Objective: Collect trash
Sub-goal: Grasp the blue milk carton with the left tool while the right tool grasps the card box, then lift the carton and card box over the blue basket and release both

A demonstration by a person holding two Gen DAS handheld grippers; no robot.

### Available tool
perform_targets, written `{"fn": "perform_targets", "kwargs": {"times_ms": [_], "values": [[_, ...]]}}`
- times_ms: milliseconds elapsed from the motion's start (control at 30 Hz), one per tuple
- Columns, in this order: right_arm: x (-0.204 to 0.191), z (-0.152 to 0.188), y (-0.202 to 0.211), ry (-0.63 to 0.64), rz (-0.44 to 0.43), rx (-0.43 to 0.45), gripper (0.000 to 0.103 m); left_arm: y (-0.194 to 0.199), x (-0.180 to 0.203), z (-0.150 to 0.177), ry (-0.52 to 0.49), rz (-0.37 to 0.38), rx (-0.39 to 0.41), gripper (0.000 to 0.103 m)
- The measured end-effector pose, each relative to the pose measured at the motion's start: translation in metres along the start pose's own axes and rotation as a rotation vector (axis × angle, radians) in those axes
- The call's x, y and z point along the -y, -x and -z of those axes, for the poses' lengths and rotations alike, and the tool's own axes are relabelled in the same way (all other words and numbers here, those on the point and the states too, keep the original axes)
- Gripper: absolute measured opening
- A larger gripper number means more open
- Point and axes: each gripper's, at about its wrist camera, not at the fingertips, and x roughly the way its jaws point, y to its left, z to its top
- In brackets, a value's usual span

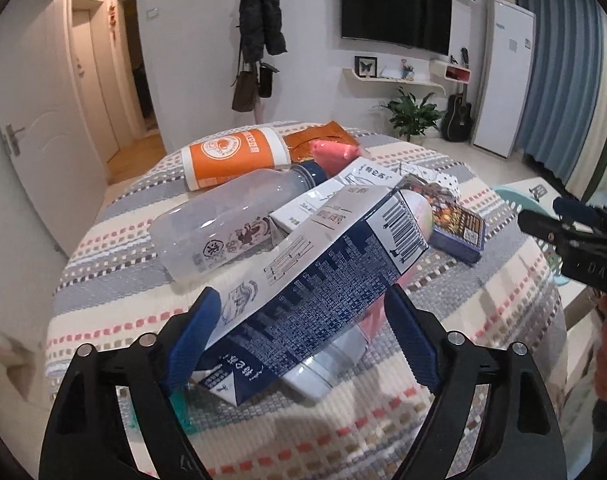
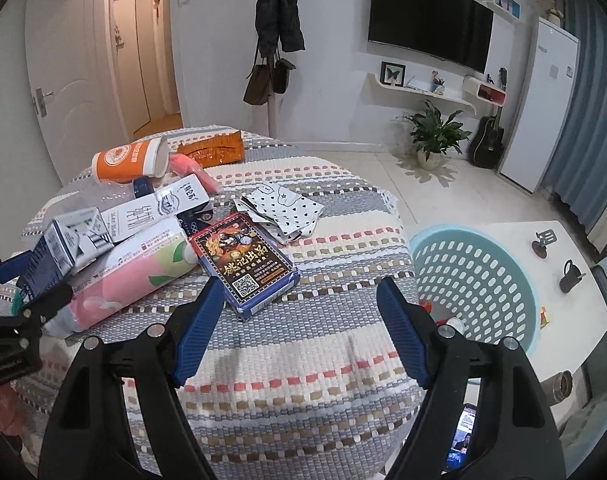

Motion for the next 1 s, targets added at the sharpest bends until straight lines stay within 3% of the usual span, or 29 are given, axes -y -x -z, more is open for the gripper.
{"fn": "perform_targets", "kwargs": {"times_ms": [67, 133, 233, 367, 500, 800, 1000], "values": [[0.0, -0.002, -0.005, 0.006, -0.012, -0.004, 0.074, -0.002, -0.001, -0.002, -0.003, -0.014, -0.003, 0.069], [0.002, -0.005, -0.011, 0.009, -0.045, -0.004, 0.075, -0.004, -0.004, -0.005, 0.002, -0.008, -0.002, 0.065], [0.007, -0.008, -0.024, 0.012, -0.12, 0.008, 0.086, -0.004, -0.012, -0.01, 0.03, 0.025, 0.008, 0.055], [0.011, -0.012, -0.05, 0.026, -0.195, -0.06, 0.087, -0.008, -0.029, -0.016, 0.091, 0.052, -0.008, 0.046], [0.006, -0.012, -0.067, 0.062, -0.206, -0.085, 0.087, -0.013, -0.041, -0.019, 0.145, 0.091, -0.02, 0.044], [-0.016, -0.014, -0.091, 0.145, -0.208, -0.142, 0.087, -0.038, -0.038, -0.022, 0.162, 0.063, -0.073, 0.044], [-0.018, -0.016, -0.098, 0.145, -0.221, -0.161, 0.086, -0.037, -0.041, -0.023, 0.195, 0.068, -0.06, 0.041]]}}
